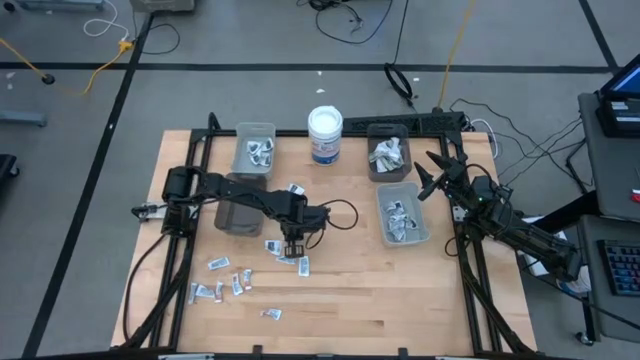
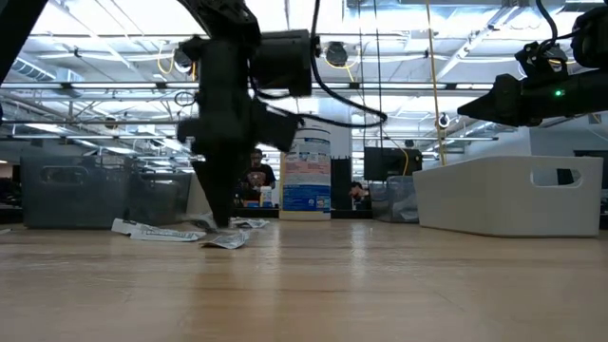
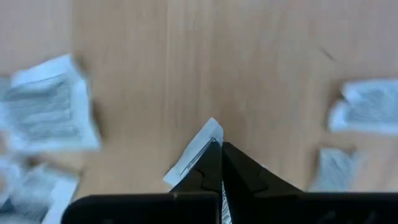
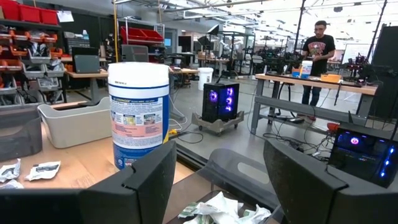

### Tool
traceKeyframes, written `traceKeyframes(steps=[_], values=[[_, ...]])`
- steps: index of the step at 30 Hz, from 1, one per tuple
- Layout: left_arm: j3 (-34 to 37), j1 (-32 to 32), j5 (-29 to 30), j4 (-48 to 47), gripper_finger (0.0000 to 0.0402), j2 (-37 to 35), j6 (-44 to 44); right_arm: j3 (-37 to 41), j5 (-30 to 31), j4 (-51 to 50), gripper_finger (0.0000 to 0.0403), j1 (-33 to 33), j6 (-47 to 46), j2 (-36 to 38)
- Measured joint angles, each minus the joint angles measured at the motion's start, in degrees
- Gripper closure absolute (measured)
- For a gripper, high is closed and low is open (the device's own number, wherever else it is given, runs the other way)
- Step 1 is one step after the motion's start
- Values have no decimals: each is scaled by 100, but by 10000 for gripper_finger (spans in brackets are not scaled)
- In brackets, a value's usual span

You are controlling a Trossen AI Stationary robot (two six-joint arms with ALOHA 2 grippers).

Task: Pick & Place First Aid Supplies
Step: Put the gray towelette pack into the left gray bin

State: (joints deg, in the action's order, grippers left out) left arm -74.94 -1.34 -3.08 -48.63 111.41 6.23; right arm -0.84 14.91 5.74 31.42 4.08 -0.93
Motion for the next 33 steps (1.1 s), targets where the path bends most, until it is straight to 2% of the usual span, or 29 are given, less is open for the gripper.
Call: traceKeyframes(steps=[11,21,26,33], values=[[-27,115,-166,-395,400,-1234,-212,1,1,-1,165,0,0,0],[-28,286,-170,-583,401,-1752,-419,0,-1,-2,165,-2,2,0],[-28,947,-139,-576,401,-1763,-157,1,1,-2,165,-1,0,0],[-28,2371,-137,-813,401,-1763,146,1,0,-2,165,0,2,0]])
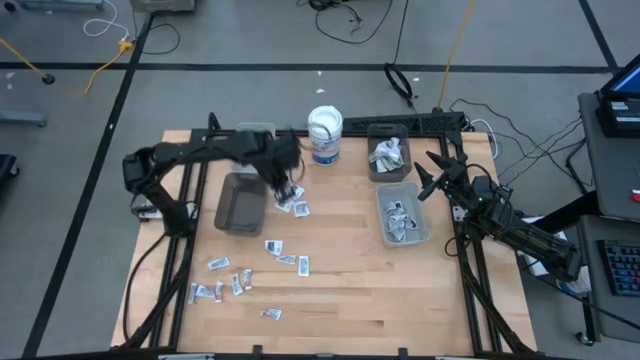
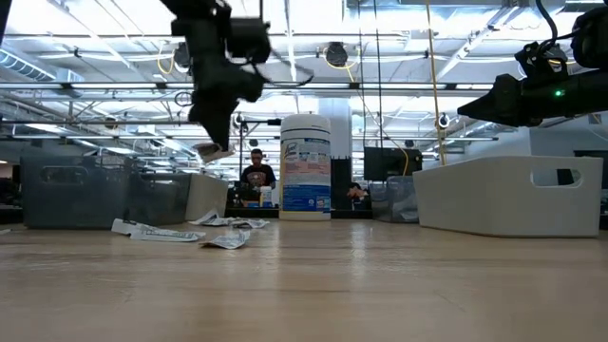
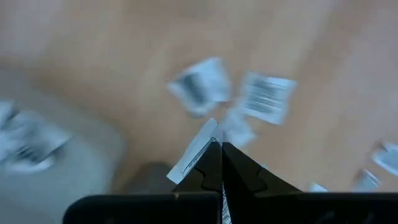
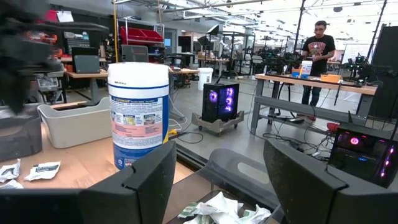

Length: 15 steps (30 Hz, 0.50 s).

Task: Pick & Place First Aid Supplies
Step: Put the gray towelette pack into the left gray bin

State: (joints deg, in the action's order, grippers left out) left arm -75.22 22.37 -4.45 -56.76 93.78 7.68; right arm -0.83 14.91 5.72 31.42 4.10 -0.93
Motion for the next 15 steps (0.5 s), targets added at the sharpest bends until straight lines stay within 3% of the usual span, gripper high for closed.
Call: traceKeyframes(steps=[8,15], values=[[0,1641,6,-156,401,0,51,-1,1,0,165,-1,-1,0],[-4,2520,361,-151,401,0,-134,1,1,0,165,0,-2,0]])
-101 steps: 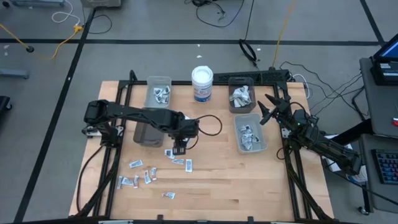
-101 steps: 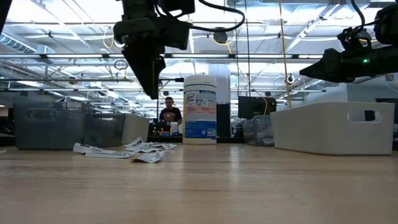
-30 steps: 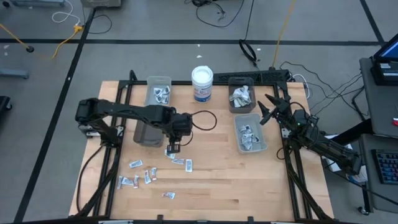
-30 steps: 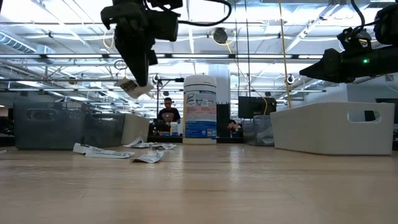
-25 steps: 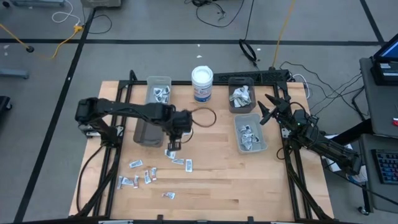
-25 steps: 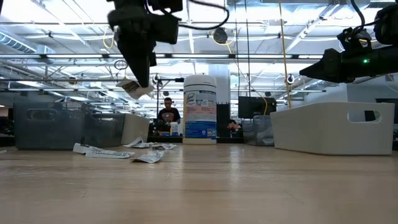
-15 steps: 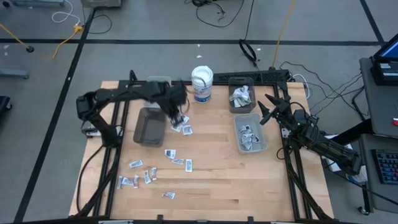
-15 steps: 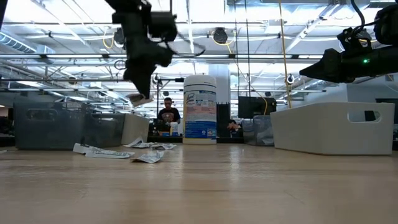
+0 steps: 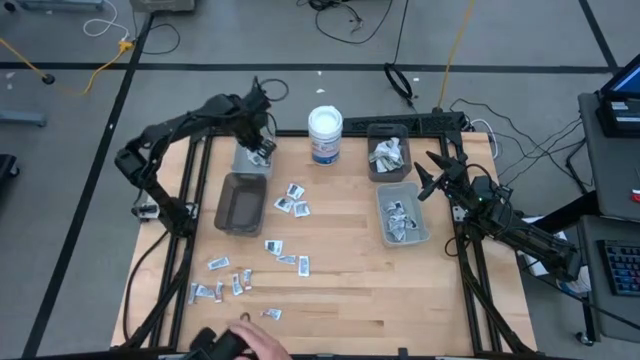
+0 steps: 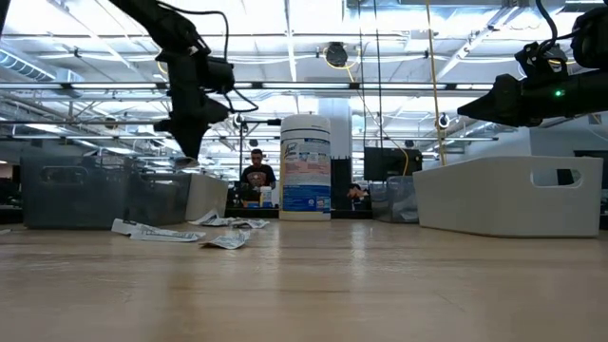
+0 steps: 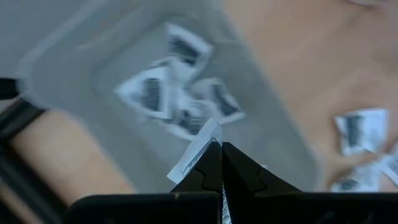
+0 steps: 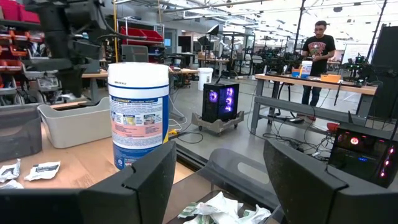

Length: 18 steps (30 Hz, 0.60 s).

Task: Pick & Place First Aid Supplies
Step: Put the gray towelette pack into the left gray bin

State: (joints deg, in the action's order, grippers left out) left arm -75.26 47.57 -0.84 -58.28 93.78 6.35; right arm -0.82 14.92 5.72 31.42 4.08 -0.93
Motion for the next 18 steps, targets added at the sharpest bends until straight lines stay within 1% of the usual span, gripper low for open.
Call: traceKeyframes(steps=[3,6,9,11,18], values=[[0,212,105,-25,401,-2,-8,0,0,0,165,-2,0,0],[0,268,120,-21,401,-2,-65,-1,-2,0,165,-2,0,0],[-5,264,413,50,401,64,-70,-2,0,0,165,0,0,0],[-7,278,545,131,401,260,-73,-1,-1,0,165,-2,2,0],[0,265,545,605,401,952,-161,-2,-2,0,165,-1,1,0]])
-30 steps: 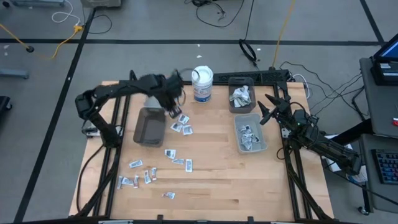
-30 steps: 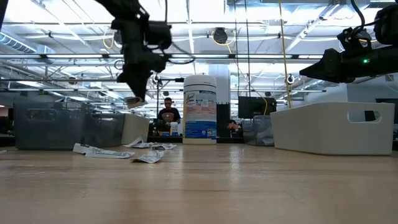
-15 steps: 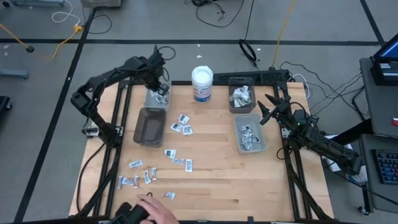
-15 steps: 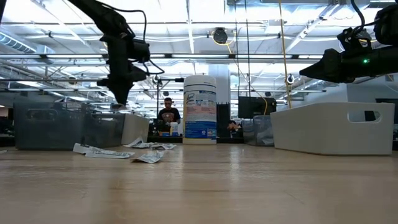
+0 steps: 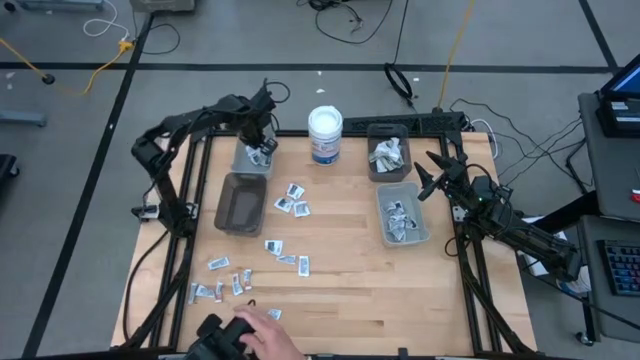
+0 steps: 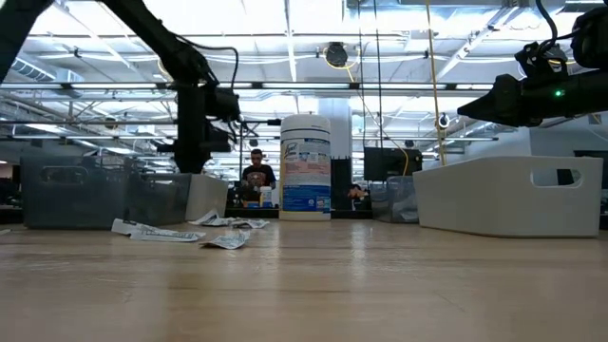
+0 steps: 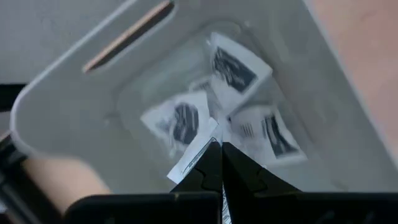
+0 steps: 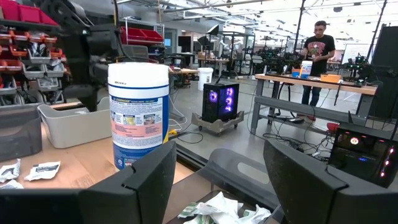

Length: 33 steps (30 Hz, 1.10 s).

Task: Pick & Place First Aid Supplies
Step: Put the gray towelette pack into the left gray bin

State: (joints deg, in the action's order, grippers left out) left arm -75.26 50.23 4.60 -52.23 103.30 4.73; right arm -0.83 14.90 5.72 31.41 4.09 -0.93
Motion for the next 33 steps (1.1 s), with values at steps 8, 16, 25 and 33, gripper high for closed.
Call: traceKeyframes(steps=[8,16,25,33], values=[[0,0,-10,296,400,306,54,0,2,2,165,1,1,0],[0,6,-2,293,337,313,120,-1,1,1,165,1,-1,0],[1,6,-4,289,222,291,165,-1,2,2,165,-1,0,0],[2,-136,-13,-54,202,-342,-546,0,2,1,165,-1,-1,0]])
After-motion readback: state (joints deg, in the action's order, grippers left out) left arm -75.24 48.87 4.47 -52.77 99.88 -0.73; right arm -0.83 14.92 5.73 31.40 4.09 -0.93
